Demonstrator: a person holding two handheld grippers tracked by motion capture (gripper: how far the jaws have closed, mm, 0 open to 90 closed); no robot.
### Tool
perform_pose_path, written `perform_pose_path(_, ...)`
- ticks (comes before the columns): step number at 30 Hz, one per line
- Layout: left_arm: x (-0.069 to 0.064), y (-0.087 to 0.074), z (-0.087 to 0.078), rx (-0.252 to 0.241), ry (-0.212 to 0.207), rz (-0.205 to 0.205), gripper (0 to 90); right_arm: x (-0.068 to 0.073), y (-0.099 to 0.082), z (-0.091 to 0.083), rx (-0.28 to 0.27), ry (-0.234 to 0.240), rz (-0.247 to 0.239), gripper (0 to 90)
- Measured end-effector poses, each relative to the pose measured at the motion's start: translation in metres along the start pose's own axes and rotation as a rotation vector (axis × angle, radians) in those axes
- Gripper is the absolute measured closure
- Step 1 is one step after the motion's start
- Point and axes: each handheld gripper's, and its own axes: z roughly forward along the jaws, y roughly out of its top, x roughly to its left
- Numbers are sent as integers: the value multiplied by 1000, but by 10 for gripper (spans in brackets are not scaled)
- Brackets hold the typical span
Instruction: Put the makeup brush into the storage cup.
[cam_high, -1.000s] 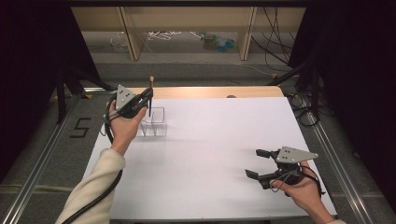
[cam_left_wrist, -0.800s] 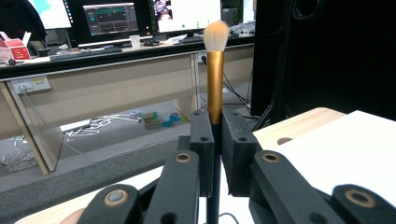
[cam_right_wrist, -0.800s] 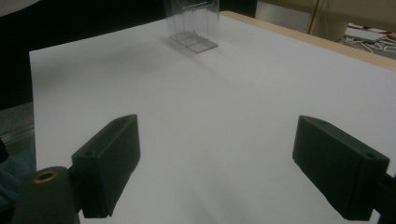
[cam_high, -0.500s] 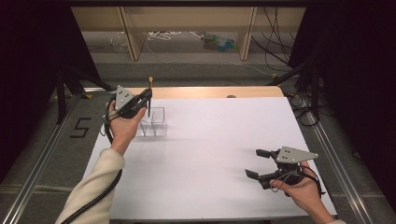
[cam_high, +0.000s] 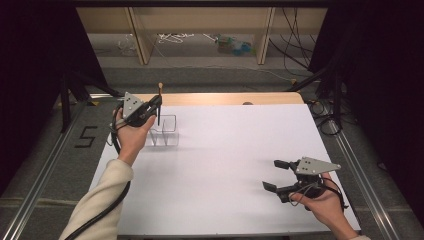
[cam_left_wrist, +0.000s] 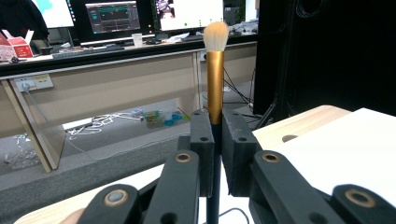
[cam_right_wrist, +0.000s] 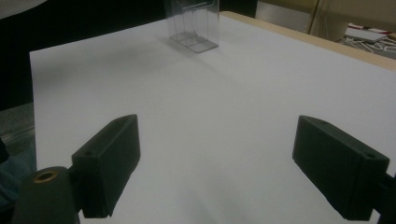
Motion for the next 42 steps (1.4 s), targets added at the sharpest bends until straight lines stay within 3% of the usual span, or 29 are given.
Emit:
perform_pose_path(8, 1, -2, 1, 0, 0, -5, 833, 0, -1, 2, -21, 10, 2, 159)
perform_pose_path(11, 2, -3, 1, 3, 2, -3, 833, 0, 0, -1, 14, -7, 0, 159)
perform_pose_path(42, 5, -10, 3, 12, 6, -17, 833, 0, 0, -1, 14, -7, 1, 159)
